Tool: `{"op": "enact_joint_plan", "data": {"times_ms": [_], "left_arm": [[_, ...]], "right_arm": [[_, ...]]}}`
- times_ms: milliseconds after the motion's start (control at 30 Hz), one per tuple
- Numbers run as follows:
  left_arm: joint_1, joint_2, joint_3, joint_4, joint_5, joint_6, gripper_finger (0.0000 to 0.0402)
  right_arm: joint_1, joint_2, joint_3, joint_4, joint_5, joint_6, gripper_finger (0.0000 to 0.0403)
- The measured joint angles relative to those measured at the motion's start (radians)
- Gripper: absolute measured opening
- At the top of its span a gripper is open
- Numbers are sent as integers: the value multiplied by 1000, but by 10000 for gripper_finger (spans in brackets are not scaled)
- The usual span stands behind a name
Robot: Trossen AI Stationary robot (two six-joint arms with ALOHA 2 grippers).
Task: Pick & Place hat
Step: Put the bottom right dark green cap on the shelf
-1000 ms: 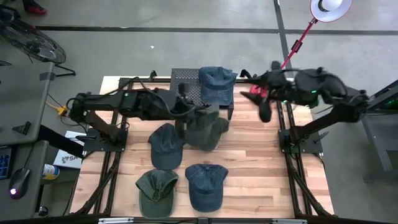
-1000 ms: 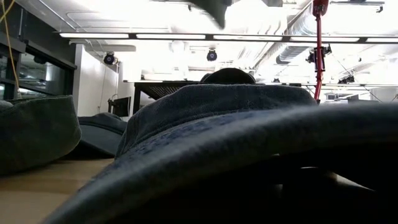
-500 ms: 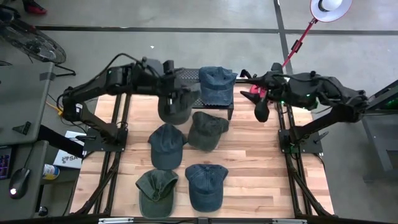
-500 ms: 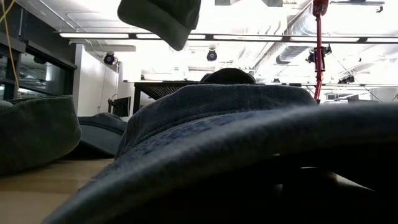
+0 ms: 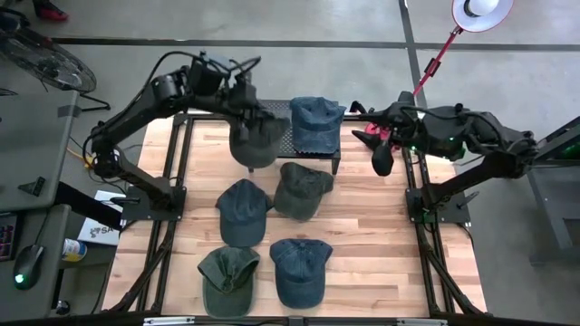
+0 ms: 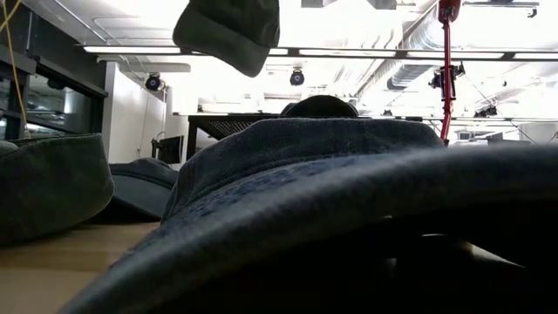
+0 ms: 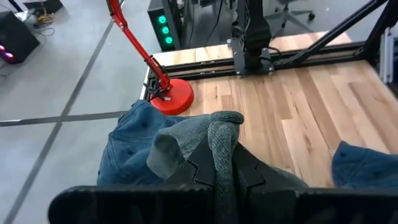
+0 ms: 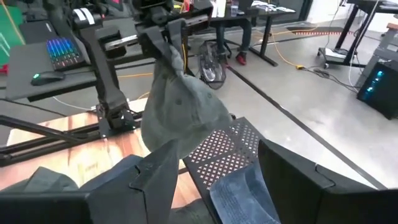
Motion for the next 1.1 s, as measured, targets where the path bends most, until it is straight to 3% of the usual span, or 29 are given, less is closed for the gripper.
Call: {"op": "enact_joint_plan", "data": {"times_ms": [133, 400, 800, 1100], "left_arm": [[60, -2, -68, 75, 102, 0, 3], [180, 0, -208, 213, 205, -1, 3], [323, 0, -288, 297, 440, -4, 3], [343, 0, -389, 387, 491, 7, 3]], "right_arm": [[0, 12, 0, -1, 12, 6, 213], [0, 19, 0, -5, 25, 37, 213], [0, 19, 0, -31, 65, 78, 213], [0, 19, 0, -43, 112, 115, 213]]}}
